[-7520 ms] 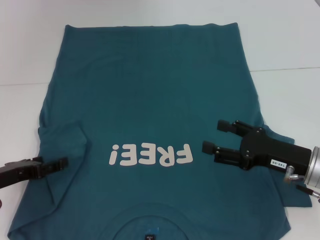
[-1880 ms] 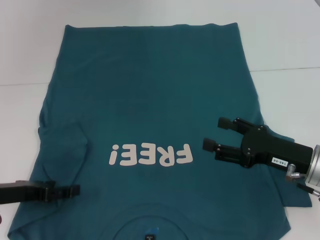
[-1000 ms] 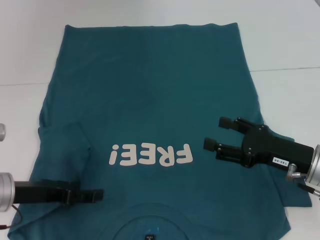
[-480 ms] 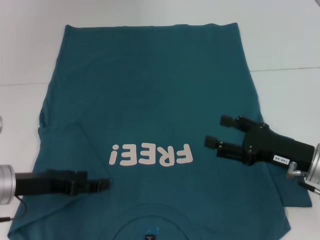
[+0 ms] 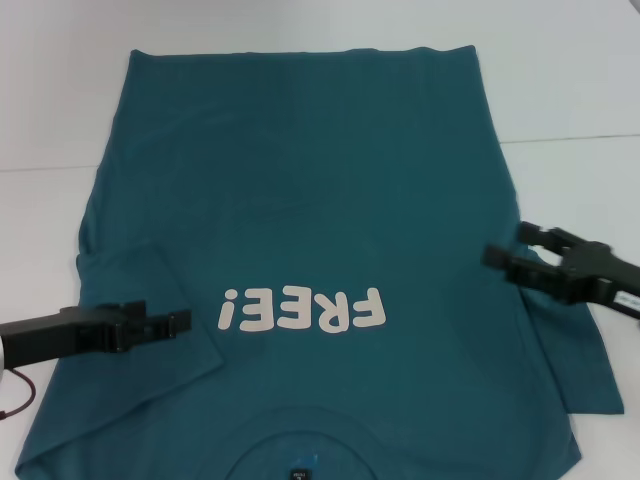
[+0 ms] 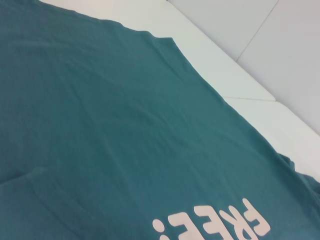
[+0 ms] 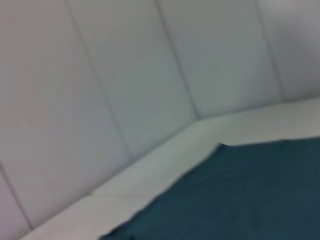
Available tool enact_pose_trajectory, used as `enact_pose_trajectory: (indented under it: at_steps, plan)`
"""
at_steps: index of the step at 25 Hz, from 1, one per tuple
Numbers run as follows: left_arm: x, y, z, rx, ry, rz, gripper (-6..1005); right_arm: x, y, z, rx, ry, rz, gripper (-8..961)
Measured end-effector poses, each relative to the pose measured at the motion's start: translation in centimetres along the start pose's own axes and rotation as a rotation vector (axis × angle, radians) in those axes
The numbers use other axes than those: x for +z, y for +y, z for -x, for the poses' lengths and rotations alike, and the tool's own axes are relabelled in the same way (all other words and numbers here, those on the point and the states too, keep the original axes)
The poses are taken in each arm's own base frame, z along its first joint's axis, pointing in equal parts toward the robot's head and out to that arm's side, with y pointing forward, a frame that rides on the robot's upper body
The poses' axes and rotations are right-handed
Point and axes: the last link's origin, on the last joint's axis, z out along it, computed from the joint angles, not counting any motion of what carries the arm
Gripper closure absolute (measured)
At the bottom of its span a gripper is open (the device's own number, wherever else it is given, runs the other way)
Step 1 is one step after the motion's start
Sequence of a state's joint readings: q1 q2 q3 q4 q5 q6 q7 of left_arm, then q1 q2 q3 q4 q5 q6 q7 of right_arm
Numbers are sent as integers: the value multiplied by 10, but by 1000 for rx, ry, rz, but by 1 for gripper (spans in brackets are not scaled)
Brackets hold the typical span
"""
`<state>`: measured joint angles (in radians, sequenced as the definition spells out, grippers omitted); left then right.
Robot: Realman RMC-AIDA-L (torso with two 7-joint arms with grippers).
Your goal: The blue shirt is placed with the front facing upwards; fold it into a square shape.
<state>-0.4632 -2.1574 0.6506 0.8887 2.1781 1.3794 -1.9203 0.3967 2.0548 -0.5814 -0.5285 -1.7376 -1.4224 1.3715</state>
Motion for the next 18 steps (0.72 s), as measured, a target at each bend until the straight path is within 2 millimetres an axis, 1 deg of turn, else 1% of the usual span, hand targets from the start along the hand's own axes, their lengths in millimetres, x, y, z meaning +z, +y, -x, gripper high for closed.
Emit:
enact_pose_trajectory:
  at_steps: [6, 12, 18]
  plan:
    - [5, 0, 2, 1, 46, 16, 92, -31, -23, 12, 95, 72, -142, 49]
    - [12, 3, 6, 24, 47, 34, 91, -59, -44, 20, 213, 131, -256, 52]
    - [14, 8, 10, 38, 31, 71, 92, -77, -56, 29, 290, 194, -349, 55]
